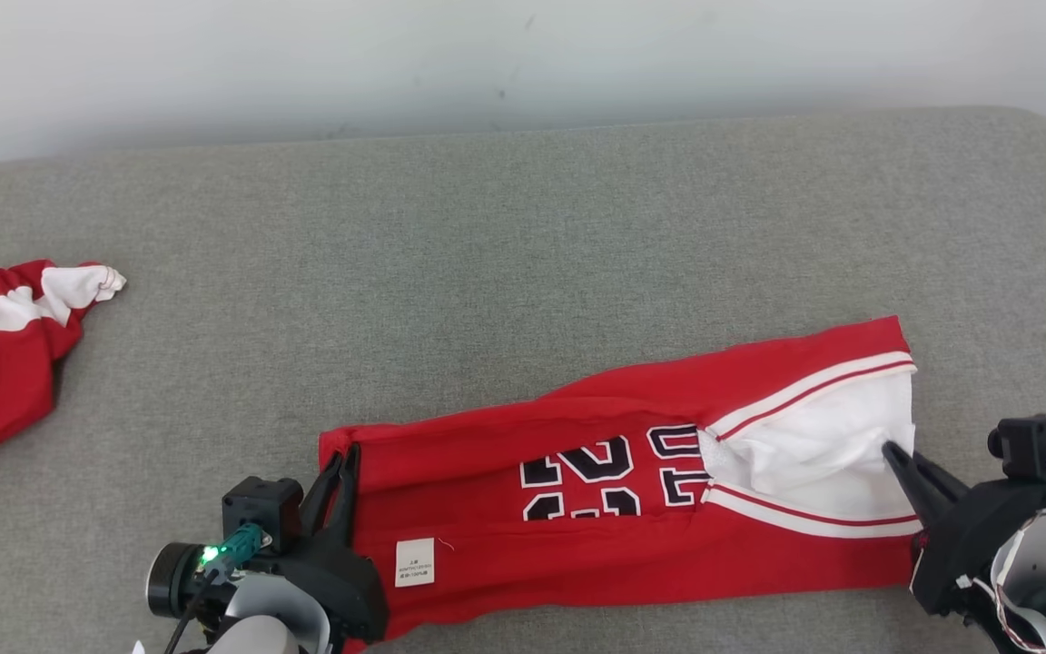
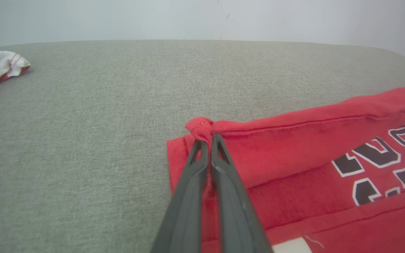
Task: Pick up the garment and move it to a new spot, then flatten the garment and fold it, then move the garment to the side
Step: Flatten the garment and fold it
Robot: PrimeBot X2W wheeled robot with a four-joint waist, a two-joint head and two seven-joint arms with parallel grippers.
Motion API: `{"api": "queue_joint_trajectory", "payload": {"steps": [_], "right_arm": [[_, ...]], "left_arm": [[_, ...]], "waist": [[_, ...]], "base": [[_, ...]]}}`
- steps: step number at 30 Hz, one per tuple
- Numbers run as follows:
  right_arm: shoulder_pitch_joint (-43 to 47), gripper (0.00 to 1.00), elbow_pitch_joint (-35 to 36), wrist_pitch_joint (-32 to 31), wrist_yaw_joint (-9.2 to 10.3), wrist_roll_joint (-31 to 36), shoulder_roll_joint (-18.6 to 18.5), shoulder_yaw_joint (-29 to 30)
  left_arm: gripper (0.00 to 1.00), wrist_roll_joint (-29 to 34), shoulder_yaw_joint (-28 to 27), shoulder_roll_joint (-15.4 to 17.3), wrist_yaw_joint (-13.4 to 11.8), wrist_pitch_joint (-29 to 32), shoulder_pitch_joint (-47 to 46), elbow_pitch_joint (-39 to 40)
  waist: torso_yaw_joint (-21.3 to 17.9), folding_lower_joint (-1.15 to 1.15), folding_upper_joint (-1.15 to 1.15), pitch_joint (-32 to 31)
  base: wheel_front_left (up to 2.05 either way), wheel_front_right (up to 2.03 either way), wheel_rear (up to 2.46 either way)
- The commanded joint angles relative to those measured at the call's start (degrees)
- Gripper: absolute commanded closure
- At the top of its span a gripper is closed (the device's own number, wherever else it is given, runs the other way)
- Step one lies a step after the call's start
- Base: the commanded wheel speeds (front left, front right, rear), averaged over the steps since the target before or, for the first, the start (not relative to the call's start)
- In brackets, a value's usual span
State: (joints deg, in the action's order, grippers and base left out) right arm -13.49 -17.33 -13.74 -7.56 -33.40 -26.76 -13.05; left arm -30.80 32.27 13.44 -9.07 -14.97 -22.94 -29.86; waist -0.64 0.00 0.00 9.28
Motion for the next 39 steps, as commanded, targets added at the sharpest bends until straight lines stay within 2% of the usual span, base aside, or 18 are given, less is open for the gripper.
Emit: {"api": "queue_joint_trajectory", "payload": {"steps": [1,2,8,9,10,14,20,26,29,33,39], "right_arm": [[0.97,1.0,0.74,-0.91,0.15,0.61,0.44,0.64],[1.51,1.0,1.22,-1.67,0.15,0.92,0.66,1.03],[4.1,1.0,3.23,-5.37,0.15,1.84,2.28,2.93],[4.61,0.69,3.46,-6.08,0.15,1.86,2.59,3.2],[5.1,0.0,3.61,-6.91,0.15,2.1,2.84,3.49],[6.76,0.0,4.78,-9.93,0.15,2.41,3.88,4.46],[8.19,0.0,8.26,-11.44,0.15,3.5,4.93,7.95],[6.79,0.0,10.02,-13.47,0.15,4.44,5.56,11.76],[5.47,0.0,8.52,-15.46,0.15,3.31,6.37,13.48],[2.23,0.0,5.63,-17.84,0.15,3.08,6.49,14.71],[-3.22,0.0,-1.02,-19.49,0.15,4.41,7.71,15.18]], "left_arm": [[0.06,0.71,-0.31,0.03,-0.01,-0.24,-0.19,-0.23],[0.0,0.87,-0.45,-0.1,0.03,-0.25,-0.12,-0.17],[0.0,2.08,-3.01,-0.58,0.14,-0.26,1.67,2.04],[0.0,2.43,-3.89,-0.77,0.09,-0.26,2.15,2.9],[0.0,2.9,-4.91,-0.96,0.1,-0.21,2.65,3.84],[0.0,3.89,-10.27,-2.36,0.66,-0.19,6.03,8.18],[0.0,7.33,-18.93,-5.25,3.63,-0.17,11.43,15.38],[0.0,9.77,-27.67,-8.87,8.41,-0.16,15.25,21.75],[0.0,12.28,-29.81,-9.93,10.95,-0.17,16.41,23.99],[0.0,14.29,-32.34,-10.35,13.02,-0.17,17.43,25.81],[0.0,15.07,-34.31,-10.54,13.45,-0.17,18.43,25.9]], "waist": [[-0.23,0.0,0.0,0.09],[-0.32,0.0,0.0,0.13],[-0.61,0.0,0.0,0.11],[-0.64,0.0,0.0,0.07],[-0.67,0.0,0.0,0.02],[-0.77,0.0,0.0,-0.49],[-0.97,0.0,0.0,-1.49],[-1.05,0.0,0.0,-2.07],[-0.79,0.0,0.0,-2.08],[-0.59,0.0,0.0,-1.52],[0.06,0.0,0.0,-0.27]], "base": [[0.0,0.0,0.0],[0.0,0.0,0.0],[0.0,0.0,0.0],[0.0,0.0,0.0],[0.0,0.0,0.0],[0.0,0.0,0.0],[0.0,0.0,0.0],[0.0,0.0,0.0],[0.0,0.0,0.0],[0.0,0.0,0.0],[0.0,0.0,0.0]]}}
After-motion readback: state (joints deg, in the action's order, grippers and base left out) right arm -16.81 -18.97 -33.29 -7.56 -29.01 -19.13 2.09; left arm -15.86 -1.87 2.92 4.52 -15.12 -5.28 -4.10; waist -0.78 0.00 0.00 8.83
